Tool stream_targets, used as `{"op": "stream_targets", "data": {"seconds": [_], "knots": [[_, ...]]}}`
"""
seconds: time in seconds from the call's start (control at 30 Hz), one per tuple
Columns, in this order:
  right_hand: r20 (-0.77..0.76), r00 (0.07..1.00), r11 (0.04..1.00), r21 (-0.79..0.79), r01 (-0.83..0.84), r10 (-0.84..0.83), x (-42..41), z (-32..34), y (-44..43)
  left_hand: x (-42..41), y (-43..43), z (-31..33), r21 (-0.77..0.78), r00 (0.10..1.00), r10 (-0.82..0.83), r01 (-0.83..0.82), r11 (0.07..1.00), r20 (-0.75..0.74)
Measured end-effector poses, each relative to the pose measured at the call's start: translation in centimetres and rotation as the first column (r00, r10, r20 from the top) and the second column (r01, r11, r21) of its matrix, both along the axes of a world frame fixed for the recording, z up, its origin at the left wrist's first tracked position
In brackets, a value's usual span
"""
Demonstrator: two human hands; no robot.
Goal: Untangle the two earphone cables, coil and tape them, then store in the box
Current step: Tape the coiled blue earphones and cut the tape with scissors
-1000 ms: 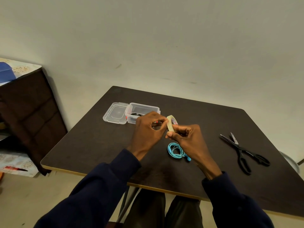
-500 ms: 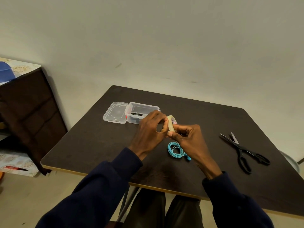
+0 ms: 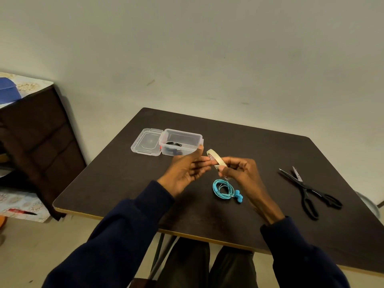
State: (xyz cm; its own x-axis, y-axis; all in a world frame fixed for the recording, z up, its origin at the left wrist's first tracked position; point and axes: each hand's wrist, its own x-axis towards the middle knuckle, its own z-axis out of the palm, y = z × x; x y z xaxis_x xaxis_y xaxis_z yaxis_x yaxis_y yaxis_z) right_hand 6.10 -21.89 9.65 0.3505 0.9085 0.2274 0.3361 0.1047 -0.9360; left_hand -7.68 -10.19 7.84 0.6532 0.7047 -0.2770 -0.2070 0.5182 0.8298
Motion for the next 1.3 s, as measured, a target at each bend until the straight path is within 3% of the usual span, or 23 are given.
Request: {"op": "stream_targets", "data": {"seconds": [0.1,0.23,0.63,0.77,0.83,1.0,1.3], "knots": [[-0.014,1.0,1.0,0.015,0.002,-0.002,0.2,-0.1,0.2,0.0,-0.2,0.7,-0.191,0.998,-0.052,0.057,0.98,0.035],[0.069,0.994,0.997,0.018,0.079,-0.08,-0.1,-0.6,0.7,0.1,-0.7,1.2,-0.281,0.995,-0.079,0.094,0.955,0.065],[0.112,0.99,0.996,0.033,0.087,-0.091,0.2,-1.3,1.0,0.2,-1.5,1.3,-0.292,0.995,-0.018,0.047,0.955,0.103],[0.135,0.969,0.978,0.023,0.208,-0.209,0.1,-1.5,1.4,0.4,-2.0,1.1,-0.292,0.994,-0.002,0.034,0.956,0.109],[0.113,0.967,0.974,0.047,0.223,-0.227,0.1,-1.6,1.5,0.4,-2.1,1.3,-0.289,0.993,0.009,0.025,0.957,0.114],[-0.051,0.998,0.998,0.045,0.047,-0.045,0.2,-1.1,1.5,0.0,-1.9,1.2,-0.311,0.99,0.023,0.022,0.95,0.139],[-0.114,0.988,0.995,-0.003,0.101,-0.1,-0.3,-1.1,1.7,0.0,-2.1,1.0,-0.31,0.988,0.059,-0.012,0.951,0.141]]}}
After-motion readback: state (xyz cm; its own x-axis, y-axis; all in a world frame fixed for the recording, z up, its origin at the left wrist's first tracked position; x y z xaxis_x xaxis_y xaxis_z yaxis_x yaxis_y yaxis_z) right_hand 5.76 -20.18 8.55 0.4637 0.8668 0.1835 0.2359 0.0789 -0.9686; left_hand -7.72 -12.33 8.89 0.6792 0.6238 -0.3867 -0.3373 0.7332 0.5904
